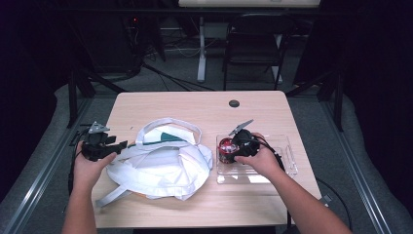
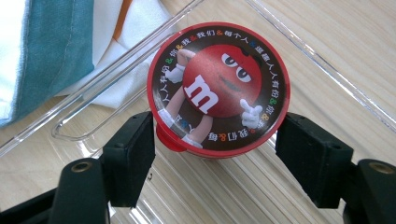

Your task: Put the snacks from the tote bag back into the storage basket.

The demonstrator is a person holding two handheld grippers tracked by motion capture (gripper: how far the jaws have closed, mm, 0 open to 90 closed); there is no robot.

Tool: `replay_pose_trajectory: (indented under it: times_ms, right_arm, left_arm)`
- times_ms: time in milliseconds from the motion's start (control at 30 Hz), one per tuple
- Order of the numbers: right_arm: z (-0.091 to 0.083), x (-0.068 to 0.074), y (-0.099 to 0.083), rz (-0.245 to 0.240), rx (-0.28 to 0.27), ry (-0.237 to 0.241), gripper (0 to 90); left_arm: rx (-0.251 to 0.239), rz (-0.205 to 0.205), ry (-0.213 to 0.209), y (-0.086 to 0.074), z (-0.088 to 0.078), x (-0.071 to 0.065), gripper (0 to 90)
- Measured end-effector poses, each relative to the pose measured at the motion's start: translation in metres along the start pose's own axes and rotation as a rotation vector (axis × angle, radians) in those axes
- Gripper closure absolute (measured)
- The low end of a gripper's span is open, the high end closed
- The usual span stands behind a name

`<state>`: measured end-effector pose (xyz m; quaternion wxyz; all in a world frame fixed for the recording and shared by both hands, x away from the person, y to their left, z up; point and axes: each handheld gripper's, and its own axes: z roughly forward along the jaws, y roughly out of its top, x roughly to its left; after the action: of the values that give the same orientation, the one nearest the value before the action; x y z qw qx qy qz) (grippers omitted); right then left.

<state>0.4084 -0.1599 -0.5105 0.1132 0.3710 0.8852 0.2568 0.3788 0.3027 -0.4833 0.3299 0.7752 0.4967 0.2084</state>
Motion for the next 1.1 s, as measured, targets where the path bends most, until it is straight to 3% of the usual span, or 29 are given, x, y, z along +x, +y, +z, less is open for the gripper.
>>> replay_pose_trajectory:
  times_ms: [700,767,1100]
  right_arm:
    - [0.0028,-0.0013,0.0032,0.017,-0.006,-0.016,28.4]
    - [0.0034,-0.0012,0.0034,0.022,-0.01,-0.021,28.4]
    - [0.0046,-0.0032,0.0042,0.007,-0.012,-0.027,28.3]
  left_arm:
    - [-0.008,-0.003,0.008,-0.001,0.0014,-0.0005,47.7]
    - [0.008,0.002,0.004,-0.0006,-0.0001,0.0002,47.7]
    - [0.009,0.006,0.006,-0.0007,0.0001,0.0,47.7]
